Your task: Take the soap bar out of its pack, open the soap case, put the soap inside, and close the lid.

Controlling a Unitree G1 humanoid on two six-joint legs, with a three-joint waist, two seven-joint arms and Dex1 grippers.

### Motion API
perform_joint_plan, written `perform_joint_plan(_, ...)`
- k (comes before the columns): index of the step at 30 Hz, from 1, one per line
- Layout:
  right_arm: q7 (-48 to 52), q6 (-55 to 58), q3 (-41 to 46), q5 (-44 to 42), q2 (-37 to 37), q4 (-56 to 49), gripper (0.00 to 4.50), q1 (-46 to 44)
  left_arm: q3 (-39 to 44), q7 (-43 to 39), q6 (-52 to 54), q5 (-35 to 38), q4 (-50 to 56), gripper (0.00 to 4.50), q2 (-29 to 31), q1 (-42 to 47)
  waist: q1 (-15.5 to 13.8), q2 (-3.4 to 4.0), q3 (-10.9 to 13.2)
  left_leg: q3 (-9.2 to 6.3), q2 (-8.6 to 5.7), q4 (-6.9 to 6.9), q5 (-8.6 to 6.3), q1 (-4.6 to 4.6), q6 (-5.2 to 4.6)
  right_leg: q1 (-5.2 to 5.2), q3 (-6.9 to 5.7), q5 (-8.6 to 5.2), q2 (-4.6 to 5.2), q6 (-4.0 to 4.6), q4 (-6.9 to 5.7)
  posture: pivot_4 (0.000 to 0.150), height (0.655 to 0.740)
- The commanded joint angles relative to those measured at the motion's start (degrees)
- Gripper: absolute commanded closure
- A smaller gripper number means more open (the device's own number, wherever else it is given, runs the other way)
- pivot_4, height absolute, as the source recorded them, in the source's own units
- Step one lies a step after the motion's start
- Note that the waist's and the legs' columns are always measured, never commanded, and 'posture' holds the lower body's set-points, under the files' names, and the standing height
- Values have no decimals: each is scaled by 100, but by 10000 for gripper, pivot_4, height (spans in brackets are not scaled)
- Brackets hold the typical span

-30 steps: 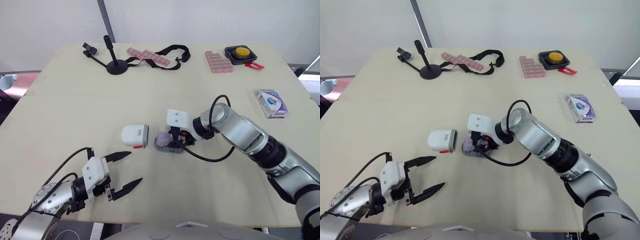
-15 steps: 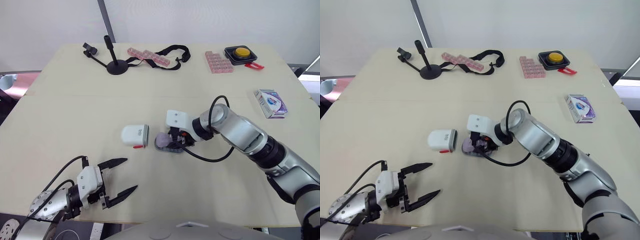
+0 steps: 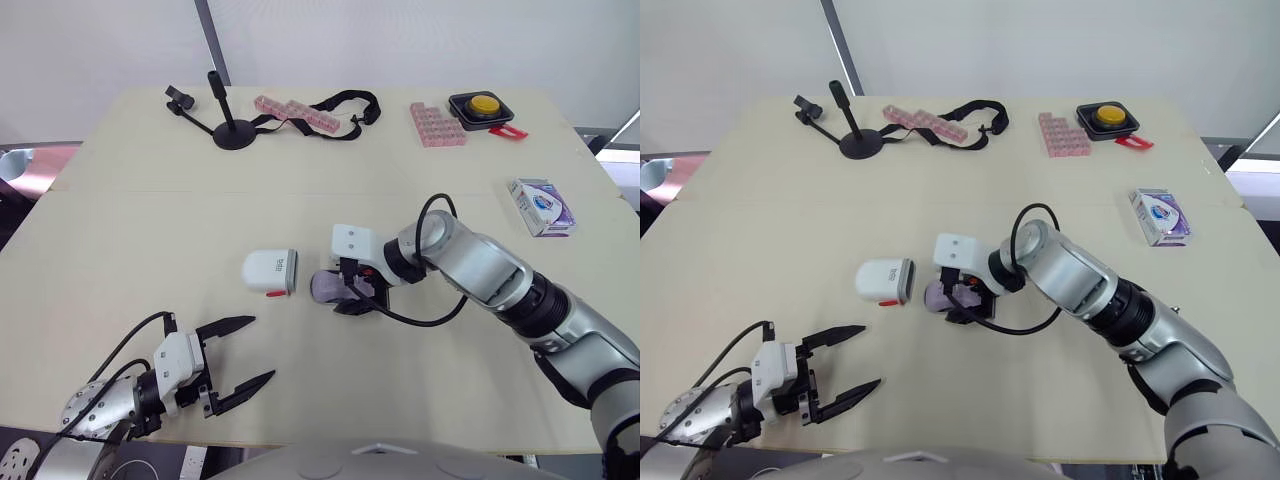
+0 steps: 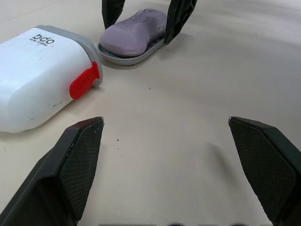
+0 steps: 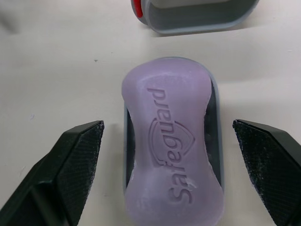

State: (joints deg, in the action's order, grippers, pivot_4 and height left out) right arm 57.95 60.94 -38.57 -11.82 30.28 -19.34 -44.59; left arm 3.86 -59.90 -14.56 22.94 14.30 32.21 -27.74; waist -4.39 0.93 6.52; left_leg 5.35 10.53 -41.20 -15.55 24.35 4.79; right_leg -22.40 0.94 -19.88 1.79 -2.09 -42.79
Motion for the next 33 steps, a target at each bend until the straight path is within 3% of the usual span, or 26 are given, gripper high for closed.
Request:
perform_joint_plan(1,95,-125,611,-277,186,-227,150,-47,118,-27,-143,100,36,0,30,40,-10,0,0,0,0,0,0,1,0,0,0,0,0,0,0,1500,7096)
perform_joint_plan(3,141,-248,897,-463,228,-236,150,85,149,-33,-137,129,55,0,48,68,-8,-5,-3,0,0,0,0,0,0,2,0,0,1,0,0,1500,7096)
perform_joint_plan(8,489,-1937,2306,-972,423,-38,150,1306,418,9,-82,238,8,0,138,251,-62,-26,-16,1,1,7,-4,1,4,6,-1,0,3,0,11,1500,7096)
perform_joint_plan(11,964,-3062,2623,-1009,707,-8,150,2056,609,174,73,303,-1,0,160,469,-67,-27,-16,1,-2,6,-4,0,3,10,-2,0,3,0,18,1500,7096)
perform_joint_plan(18,1282,-4397,3195,-1185,802,49,150,3308,745,270,544,335,-183,0,425,1314,18,-28,-17,-1,0,10,-3,-14,2,20,-3,0,0,0,20,1500,7096)
perform_joint_plan(25,1679,-5199,3524,-1560,718,285,150,3775,150,-638,1000,102,-928,0,1113,2865,6,-30,-18,-3,-4,1,-2,-14,-4,22,-3,-1,3,1,11,1500,7096)
perform_joint_plan(33,1715,-5644,3565,-1573,660,336,150,4303,-654,-1671,1127,-304,-2013,0,1304,4433,-14,-29,-18,-6,-4,-8,-3,-1,-7,12,-6,-1,3,3,2,1500,7096)
